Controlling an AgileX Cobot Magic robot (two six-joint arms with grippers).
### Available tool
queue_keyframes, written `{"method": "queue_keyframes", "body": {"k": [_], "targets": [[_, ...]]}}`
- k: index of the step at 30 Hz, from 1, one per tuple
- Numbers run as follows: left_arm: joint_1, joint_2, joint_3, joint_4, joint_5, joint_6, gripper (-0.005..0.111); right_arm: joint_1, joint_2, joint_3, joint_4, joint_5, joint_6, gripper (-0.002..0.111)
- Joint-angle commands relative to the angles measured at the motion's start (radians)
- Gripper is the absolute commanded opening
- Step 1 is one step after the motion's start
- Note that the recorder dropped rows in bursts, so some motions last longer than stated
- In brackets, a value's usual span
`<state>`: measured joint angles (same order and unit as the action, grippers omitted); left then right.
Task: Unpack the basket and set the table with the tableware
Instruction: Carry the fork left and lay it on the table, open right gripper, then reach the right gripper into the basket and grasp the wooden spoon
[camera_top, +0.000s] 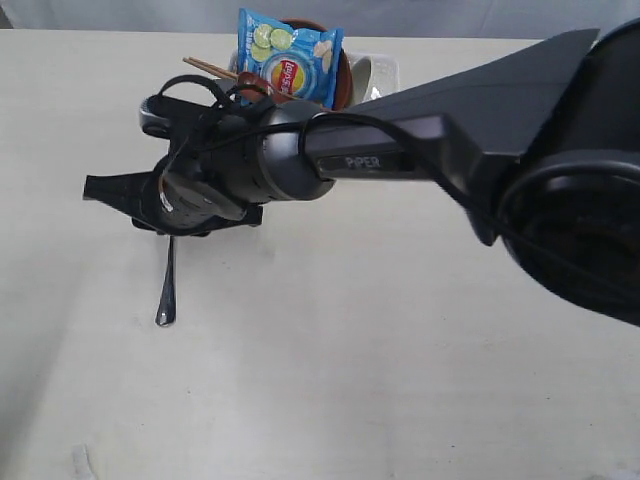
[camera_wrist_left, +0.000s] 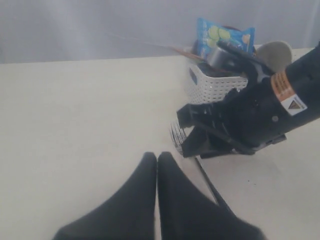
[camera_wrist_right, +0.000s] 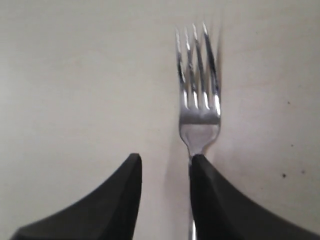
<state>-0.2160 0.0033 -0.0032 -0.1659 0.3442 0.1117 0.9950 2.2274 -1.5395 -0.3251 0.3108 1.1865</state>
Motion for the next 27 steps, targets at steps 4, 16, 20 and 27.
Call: {"method": "queue_keyframes", "body": {"k": [4,16,20,27], "targets": [[-0.006,-0.003,0.003,0.004,-0.002,-0.003,0.0,-0.04,-0.2,0.0,-0.295,0.043,-0.006,0.033],[-0.006,-0.003,0.003,0.004,-0.002,-0.003,0.0,-0.252,-0.412,0.0,-0.362,0.185,-0.476,0.033],[-0.006,-0.003,0.003,0.004,-0.002,-0.003,0.0,-0.333,-0.38,0.0,-0.15,0.199,-0.747,0.033],[-0.006,-0.003,0.003,0.004,-0.002,-0.003,0.0,-0.377,-0.297,0.0,0.114,0.187,-1.233,0.033]]}}
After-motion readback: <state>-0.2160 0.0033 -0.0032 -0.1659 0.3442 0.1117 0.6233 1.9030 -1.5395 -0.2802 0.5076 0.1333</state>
